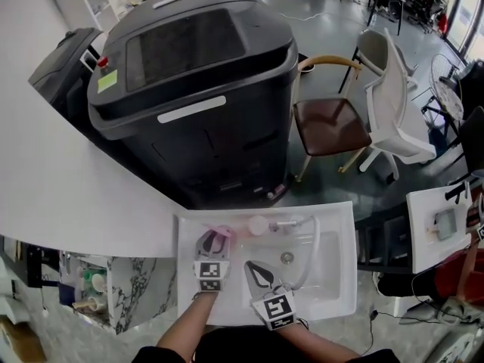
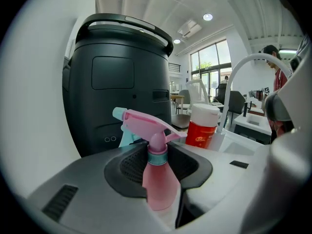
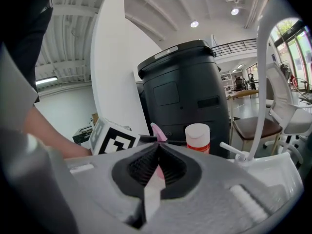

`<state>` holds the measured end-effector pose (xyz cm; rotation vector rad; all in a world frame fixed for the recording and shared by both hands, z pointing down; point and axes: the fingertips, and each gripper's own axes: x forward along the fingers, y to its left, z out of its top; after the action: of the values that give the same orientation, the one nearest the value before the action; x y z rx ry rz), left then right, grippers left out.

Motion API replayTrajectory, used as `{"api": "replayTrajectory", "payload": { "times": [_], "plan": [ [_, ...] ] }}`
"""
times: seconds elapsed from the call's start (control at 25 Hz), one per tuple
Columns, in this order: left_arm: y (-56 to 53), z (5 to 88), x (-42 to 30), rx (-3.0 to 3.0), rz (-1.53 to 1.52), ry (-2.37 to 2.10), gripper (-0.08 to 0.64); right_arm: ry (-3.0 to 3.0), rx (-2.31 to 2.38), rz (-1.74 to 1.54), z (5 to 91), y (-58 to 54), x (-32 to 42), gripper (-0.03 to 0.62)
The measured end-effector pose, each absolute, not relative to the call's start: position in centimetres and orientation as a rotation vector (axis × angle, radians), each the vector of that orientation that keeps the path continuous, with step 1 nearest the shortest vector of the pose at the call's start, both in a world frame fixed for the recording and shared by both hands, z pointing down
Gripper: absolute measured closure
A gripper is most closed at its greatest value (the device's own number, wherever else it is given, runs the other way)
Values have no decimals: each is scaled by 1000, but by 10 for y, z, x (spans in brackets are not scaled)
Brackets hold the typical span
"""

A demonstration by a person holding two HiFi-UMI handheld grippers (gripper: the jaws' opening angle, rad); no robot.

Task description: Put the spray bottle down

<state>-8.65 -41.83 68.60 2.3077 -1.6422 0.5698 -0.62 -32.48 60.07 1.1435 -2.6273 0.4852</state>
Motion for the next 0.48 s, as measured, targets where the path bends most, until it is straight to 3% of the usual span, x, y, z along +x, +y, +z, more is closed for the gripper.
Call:
{"api": "replayTrajectory", "payload": {
  "times": [0.48],
  "plan": [
    [-447,695,-70,2408,599,-1599,417,-2635,1110,475,608,-328,-11,594]
  ]
}}
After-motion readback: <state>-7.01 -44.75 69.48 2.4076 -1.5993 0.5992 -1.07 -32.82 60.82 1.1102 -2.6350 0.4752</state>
